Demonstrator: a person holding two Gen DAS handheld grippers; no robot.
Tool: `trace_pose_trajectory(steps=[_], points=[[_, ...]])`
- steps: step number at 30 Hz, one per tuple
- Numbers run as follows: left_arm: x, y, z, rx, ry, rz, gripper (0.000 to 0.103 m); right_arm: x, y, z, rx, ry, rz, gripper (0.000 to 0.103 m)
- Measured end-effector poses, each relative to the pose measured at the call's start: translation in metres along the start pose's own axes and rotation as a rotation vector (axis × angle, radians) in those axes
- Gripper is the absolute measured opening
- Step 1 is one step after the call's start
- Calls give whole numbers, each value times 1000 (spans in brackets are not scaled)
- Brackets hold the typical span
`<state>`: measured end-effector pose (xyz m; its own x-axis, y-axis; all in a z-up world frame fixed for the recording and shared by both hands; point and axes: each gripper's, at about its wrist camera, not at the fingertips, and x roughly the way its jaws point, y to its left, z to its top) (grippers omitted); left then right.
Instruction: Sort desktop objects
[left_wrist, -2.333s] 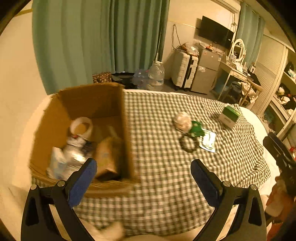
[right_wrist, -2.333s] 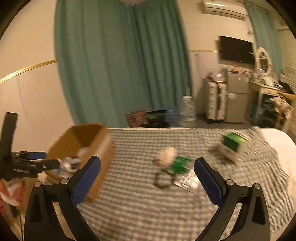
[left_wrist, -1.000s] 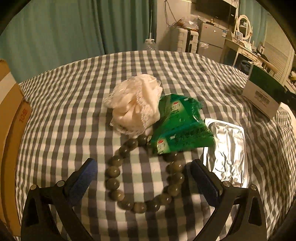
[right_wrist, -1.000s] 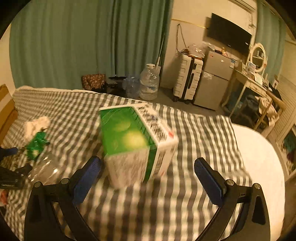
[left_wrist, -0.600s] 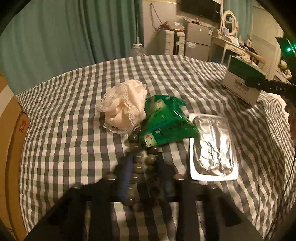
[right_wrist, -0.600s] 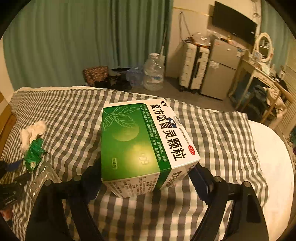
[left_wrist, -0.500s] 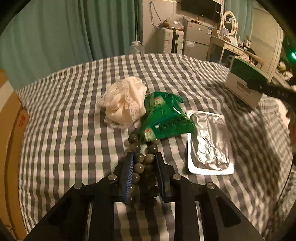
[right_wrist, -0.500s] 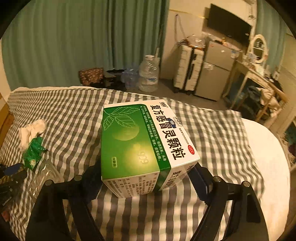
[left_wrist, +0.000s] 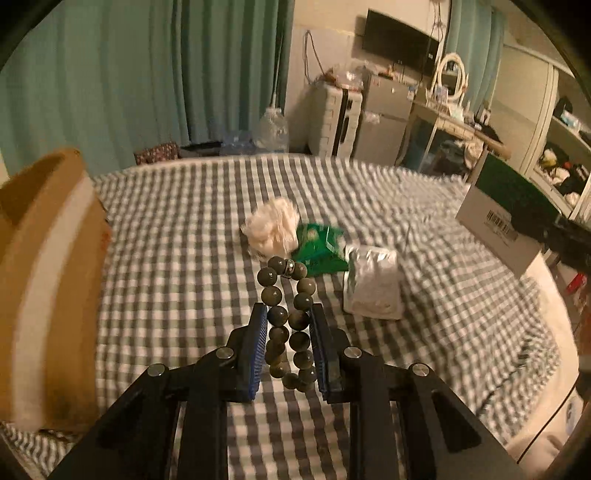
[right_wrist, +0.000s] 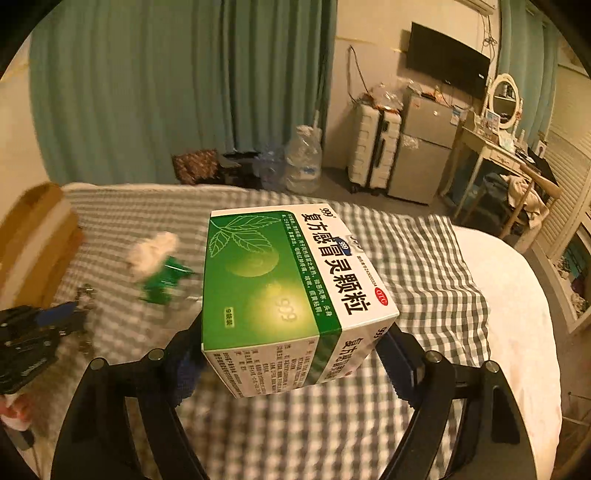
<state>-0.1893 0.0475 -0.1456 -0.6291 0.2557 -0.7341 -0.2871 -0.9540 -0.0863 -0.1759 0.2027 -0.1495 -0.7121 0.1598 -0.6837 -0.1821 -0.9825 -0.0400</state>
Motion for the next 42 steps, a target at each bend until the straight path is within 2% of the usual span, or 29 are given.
trace_pose_trajectory(steps=[1, 2, 7, 9, 11, 13, 14, 15, 17, 20, 24, 26, 29, 34, 36, 39, 40, 41, 42], points=[[-12, 3, 5, -1, -16, -1, 22, -9, 7, 3, -8, -8, 6, 82], [-23, 5, 9, -2, -35, -2, 0, -17, 12, 7, -18, -20, 10, 82], [-85, 16, 34, 14, -136, 14, 0, -70, 58, 33, -89, -101, 39, 82], [-99, 20, 41, 20, -144, 9, 0, -87, 75, 42, -106, -130, 47, 82], [-104, 26, 45, 17, -96, -17, 2, -99, 87, 47, -107, -145, 57, 82], [-100, 34, 41, -14, -46, -32, 11, -107, 97, 50, -104, -162, 68, 82], [-98, 35, 36, -22, -32, -44, 28, -109, 100, 50, -104, -164, 72, 82], [-93, 37, 28, -30, -20, -51, 51, -110, 102, 50, -103, -164, 77, 81], [-80, 40, 9, -55, -1, -56, 64, -109, 109, 44, -99, -160, 85, 80], [-52, 40, -14, -89, 60, -57, 67, -95, 107, 34, -88, -136, 100, 79], [-1, 38, -39, -126, 156, -49, 67, -50, 103, 9, -72, -46, 119, 78], [24, 36, -50, -138, 194, -48, 67, -41, 99, 3, -65, -33, 124, 78], [51, 33, -59, -132, 229, -30, 67, -1, 75, -23, 14, 30, 149, 78], [88, 30, -58, -108, 224, 38, 67, 26, 46, -46, 132, 40, 182, 78], [94, 25, -55, -84, 196, 48, 75, 36, 41, -52, 160, 43, 195, 78], [99, 18, -55, -52, 192, 60, 77, 46, 39, -63, 189, 58, 206, 78], [98, 17, -55, -41, 183, 57, 74, 48, 38, -62, 192, 60, 209, 78], [97, 17, -56, -26, 174, 55, 47, 48, 39, -63, 192, 63, 208, 78], [94, 17, -56, -3, 157, 51, 9, 48, 39, -64, 188, 64, 207, 78]])
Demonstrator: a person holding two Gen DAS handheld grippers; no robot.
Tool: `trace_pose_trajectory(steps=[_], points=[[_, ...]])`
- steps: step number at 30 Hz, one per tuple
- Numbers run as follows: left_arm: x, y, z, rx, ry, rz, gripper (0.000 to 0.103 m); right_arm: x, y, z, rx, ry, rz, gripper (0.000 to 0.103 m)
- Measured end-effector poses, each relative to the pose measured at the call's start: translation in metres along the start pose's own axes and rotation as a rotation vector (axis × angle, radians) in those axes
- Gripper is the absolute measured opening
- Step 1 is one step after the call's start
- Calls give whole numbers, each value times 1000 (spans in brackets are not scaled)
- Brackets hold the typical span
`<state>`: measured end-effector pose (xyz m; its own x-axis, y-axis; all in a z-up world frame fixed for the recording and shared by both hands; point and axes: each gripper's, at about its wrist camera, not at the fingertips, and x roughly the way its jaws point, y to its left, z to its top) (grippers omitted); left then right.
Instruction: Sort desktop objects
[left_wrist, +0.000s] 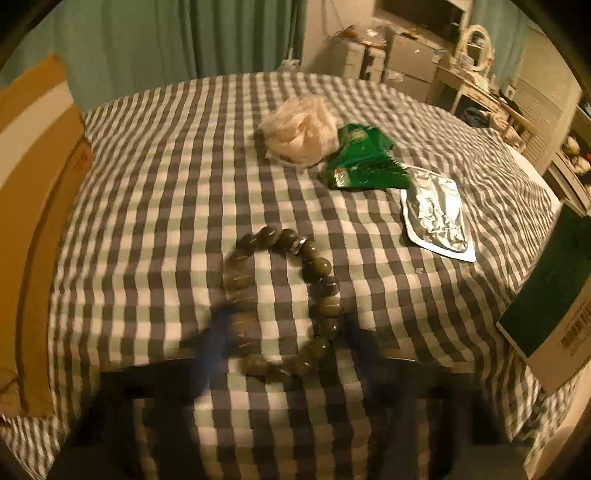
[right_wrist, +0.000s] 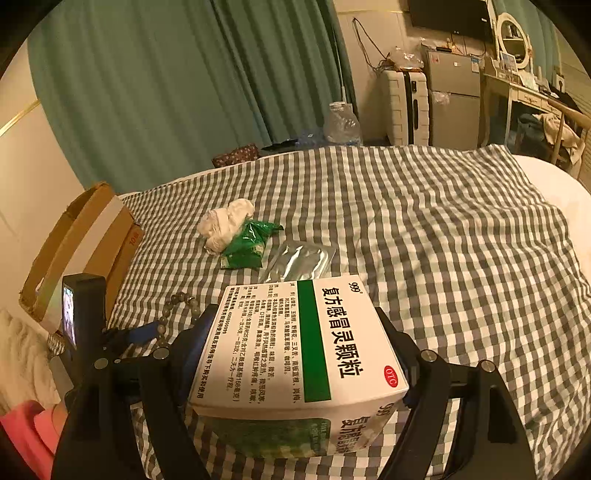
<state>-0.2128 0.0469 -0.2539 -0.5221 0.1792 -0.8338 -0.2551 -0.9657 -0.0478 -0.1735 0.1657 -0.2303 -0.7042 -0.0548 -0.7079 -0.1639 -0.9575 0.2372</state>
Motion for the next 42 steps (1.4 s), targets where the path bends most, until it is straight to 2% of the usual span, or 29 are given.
trace_pose_trajectory(steps=[3, 8, 11, 13, 14, 17, 21, 25, 27, 30, 34, 37, 40, 41, 42], points=[[-10, 0, 0, 23, -15, 1, 10, -8, 4, 0, -2, -13, 1, 78], [-57, 0, 10, 11, -105, -49, 10, -30, 17, 7, -12, -43, -3, 78], [-98, -1, 24, 10, -181, -75, 10, -52, 29, 15, -15, -77, -4, 78], [-140, 5, 34, -7, -283, -86, 10, -67, 40, 22, -28, -102, 1, 78], [-152, 7, 39, -11, -301, -95, 10, -75, 46, 26, -37, -116, 2, 78], [-201, 15, 57, -12, -377, -110, 10, -106, 76, 42, -81, -170, 5, 78], [-268, 34, 75, -10, -487, -66, 10, -138, 120, 62, -145, -225, 26, 78], [-313, 78, 87, -80, -489, -49, 10, -158, 181, 84, -222, -262, 69, 78], [-324, 102, 91, -111, -479, -20, 10, -161, 216, 92, -260, -274, 110, 78], [-326, 141, 85, -83, -470, 43, 10, -150, 259, 99, -291, -257, 160, 78], [-299, 193, 67, -82, -401, 138, 10, -113, 314, 104, -310, -183, 248, 78], [-276, 232, 53, -163, -367, 143, 10, -73, 346, 106, -283, -107, 309, 78], [-255, 259, 45, -220, -325, 142, 11, -36, 375, 110, -277, -66, 321, 78], [-249, 265, 43, -224, -318, 131, 13, -27, 381, 113, -269, -61, 328, 79], [-247, 271, 40, -225, -318, 119, 21, -17, 385, 119, -248, -58, 346, 80]])
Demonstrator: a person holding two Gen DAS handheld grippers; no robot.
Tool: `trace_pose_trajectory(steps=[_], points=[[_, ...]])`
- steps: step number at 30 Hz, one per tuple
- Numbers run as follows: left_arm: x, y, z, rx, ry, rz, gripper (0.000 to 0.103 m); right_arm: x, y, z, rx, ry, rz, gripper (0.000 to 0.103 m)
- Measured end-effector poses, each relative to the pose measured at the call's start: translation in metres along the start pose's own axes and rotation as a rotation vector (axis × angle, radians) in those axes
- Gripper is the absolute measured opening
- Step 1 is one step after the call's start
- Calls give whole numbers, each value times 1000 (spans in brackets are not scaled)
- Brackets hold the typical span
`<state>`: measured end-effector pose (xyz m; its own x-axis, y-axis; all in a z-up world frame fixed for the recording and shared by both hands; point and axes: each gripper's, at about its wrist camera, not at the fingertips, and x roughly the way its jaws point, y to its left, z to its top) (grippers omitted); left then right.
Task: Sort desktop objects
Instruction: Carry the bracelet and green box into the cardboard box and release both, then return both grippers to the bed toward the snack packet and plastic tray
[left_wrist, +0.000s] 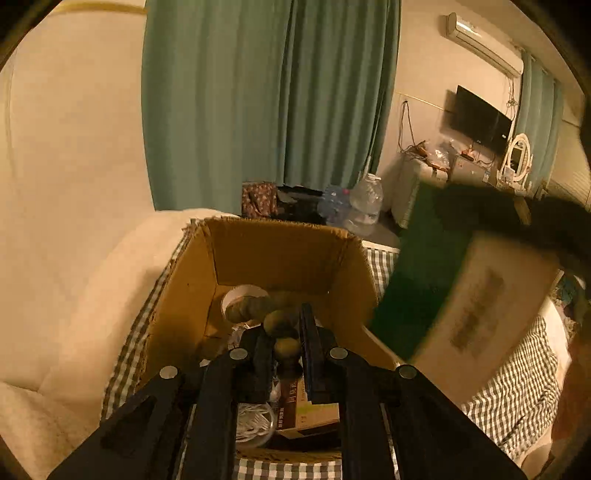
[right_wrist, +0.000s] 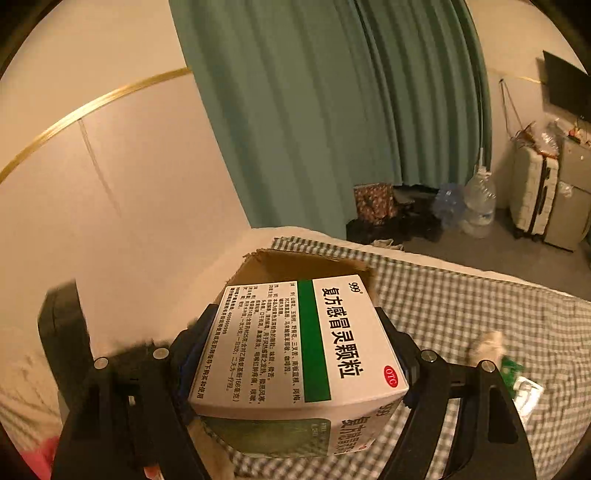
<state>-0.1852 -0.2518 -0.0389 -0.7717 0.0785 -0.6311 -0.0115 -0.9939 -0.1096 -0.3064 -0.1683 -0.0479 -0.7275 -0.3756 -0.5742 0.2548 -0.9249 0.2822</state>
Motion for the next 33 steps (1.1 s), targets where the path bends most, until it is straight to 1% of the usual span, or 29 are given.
trace_pose_trajectory(steps=[1, 2, 3, 4, 6, 7, 10, 13, 15, 17, 18, 21, 24, 26, 27, 28, 30, 32, 33], points=[[4, 4, -1, -4, 10, -25, 31, 8, -1, 5, 26, -13, 6, 82], [8, 7, -1, -9, 27, -43, 63, 11, -3, 11, 44, -27, -3, 87], [10, 9, -2, -10, 32, -33, 94, 14, -5, 17, 58, -42, -26, 91], [10, 10, -4, -12, 18, -3, 100, 13, -8, 21, 65, -55, -39, 91], [11, 4, -6, -8, -15, 27, 103, 2, -15, 25, 81, -97, -49, 93], [11, 4, -7, -4, -11, 37, 103, -5, -23, 27, 89, -121, -64, 95], [10, 3, -9, -18, 16, 79, 103, -28, -44, 25, 94, -155, -109, 95], [-5, -2, -14, -42, 2, 129, 103, -57, -74, 13, 114, -171, -154, 96], [-15, -8, -17, -52, -9, 134, 103, -77, -93, 0, 117, -167, -191, 97], [-24, -24, -20, -38, -19, 100, 103, -95, -114, -15, 110, -167, -244, 97], [-27, -34, -21, -25, -23, 85, 103, -107, -128, -29, 106, -164, -281, 97], [-33, -70, -26, 3, -31, 39, 103, -129, -159, -60, 111, -137, -342, 97], [-24, -117, -36, 44, 20, -68, 103, -147, -196, -103, 140, -113, -420, 97], [-14, -155, -47, 73, 48, -128, 103, -151, -221, -129, 171, -83, -452, 97], [-8, -167, -52, 80, 53, -142, 103, -150, -232, -141, 189, -68, -465, 97], [1, -186, -59, 90, 62, -157, 103, -148, -245, -154, 211, -57, -476, 97], [15, -210, -68, 99, 78, -158, 103, -141, -267, -176, 253, -31, -497, 97], [38, -234, -79, 113, 100, -135, 103, -130, -283, -190, 287, -14, -509, 97], [46, -239, -82, 117, 105, -121, 103, -122, -292, -198, 304, -8, -510, 97]])
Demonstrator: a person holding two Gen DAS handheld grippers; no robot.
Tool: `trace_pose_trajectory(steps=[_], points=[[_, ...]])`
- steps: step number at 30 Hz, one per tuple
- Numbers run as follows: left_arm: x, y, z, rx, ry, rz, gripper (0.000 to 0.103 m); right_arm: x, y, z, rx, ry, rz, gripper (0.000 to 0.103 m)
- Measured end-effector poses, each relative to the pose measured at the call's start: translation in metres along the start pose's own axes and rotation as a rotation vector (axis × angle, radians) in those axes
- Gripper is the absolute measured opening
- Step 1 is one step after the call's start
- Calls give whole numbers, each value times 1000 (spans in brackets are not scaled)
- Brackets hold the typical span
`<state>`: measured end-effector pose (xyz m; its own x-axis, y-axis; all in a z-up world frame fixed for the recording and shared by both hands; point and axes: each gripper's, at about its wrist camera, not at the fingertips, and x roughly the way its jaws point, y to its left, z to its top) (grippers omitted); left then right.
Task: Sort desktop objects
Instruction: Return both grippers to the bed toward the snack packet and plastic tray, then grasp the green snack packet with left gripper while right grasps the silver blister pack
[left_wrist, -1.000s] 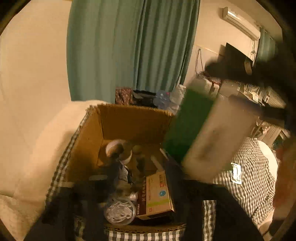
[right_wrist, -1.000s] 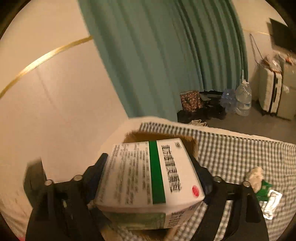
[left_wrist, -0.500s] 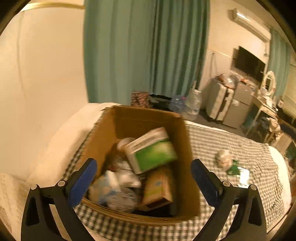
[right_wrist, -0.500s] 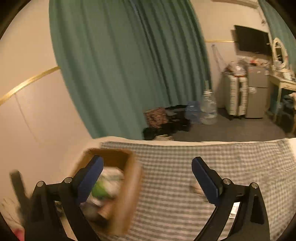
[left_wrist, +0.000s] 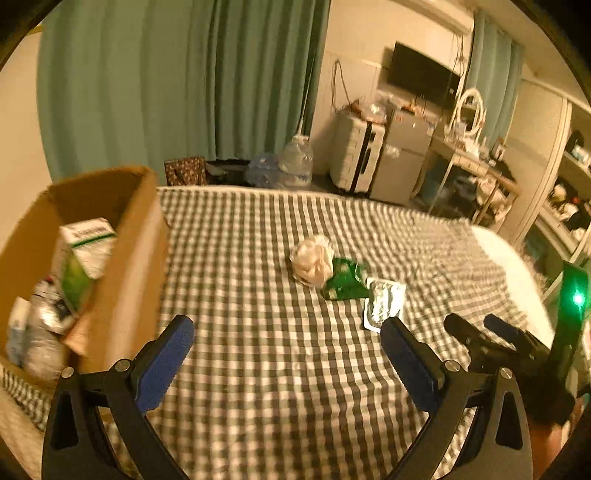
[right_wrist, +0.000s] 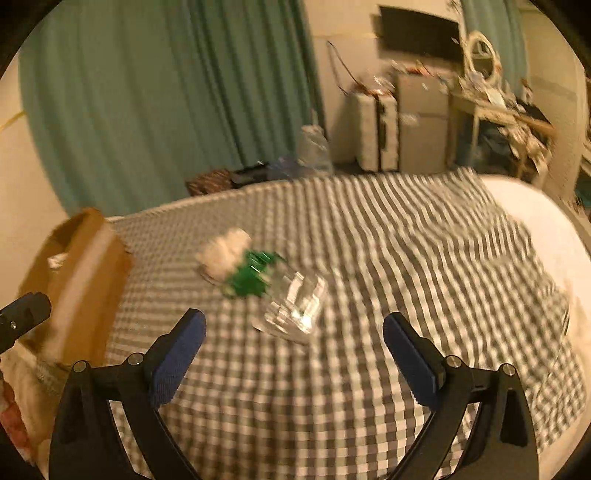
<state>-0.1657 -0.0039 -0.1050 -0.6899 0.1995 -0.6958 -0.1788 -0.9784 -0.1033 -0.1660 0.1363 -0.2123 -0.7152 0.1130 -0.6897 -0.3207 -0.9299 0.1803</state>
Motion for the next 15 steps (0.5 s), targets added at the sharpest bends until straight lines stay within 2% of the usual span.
trace_pose_trajectory(steps=[6, 8, 13, 15], points=[[64, -14, -4, -18, 11, 72, 103, 57, 0, -12, -8, 77, -9, 97], [79, -10, -1, -32, 7, 81, 103, 75, 4, -9, -7, 80, -40, 97], [109, 0, 3, -31, 23, 90, 103, 116, 18, 0, -8, 108, -44, 97], [115, 3, 2, -29, 32, 96, 103, 130, 25, -1, -33, 135, -85, 97]])
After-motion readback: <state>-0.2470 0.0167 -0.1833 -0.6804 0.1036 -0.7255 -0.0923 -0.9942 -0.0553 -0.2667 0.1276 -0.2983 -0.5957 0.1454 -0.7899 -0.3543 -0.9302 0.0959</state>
